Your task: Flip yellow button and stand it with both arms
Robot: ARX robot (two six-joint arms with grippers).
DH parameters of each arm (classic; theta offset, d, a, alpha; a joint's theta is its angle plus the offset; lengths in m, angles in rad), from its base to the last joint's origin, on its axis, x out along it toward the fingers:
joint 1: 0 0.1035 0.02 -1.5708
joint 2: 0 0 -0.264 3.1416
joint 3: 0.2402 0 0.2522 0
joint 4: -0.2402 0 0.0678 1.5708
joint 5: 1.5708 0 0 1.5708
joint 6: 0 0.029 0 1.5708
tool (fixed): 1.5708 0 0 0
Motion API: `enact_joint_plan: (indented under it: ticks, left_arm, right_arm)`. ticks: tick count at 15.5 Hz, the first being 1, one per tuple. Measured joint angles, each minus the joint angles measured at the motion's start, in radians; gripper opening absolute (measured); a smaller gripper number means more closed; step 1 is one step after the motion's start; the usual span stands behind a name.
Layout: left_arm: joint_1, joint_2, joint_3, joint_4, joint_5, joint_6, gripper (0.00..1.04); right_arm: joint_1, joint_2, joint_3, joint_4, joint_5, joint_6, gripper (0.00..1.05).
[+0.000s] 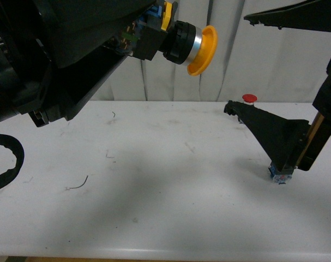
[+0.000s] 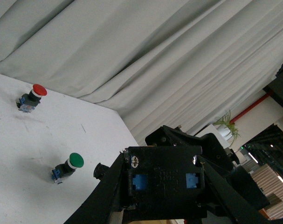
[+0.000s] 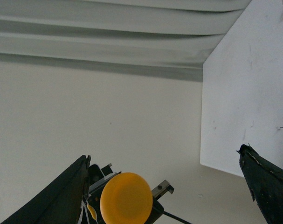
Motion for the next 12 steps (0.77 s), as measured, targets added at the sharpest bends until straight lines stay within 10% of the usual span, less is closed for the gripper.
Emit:
enact_joint_plan:
  ticks: [3, 12]
  left_arm:
    - [-0.004, 0.01, 0.0, 0.0, 0.0, 0.009, 0.36]
    - [0.002, 0.011, 0.0, 0.0, 0.005, 0.009, 0.36]
  right_arm:
    - [0.138, -0.008, 0.011, -0.002, 0.007, -0.008, 0.98]
    - [0.185, -0.038, 0.043, 0.0, 0.029, -0.104, 0.98]
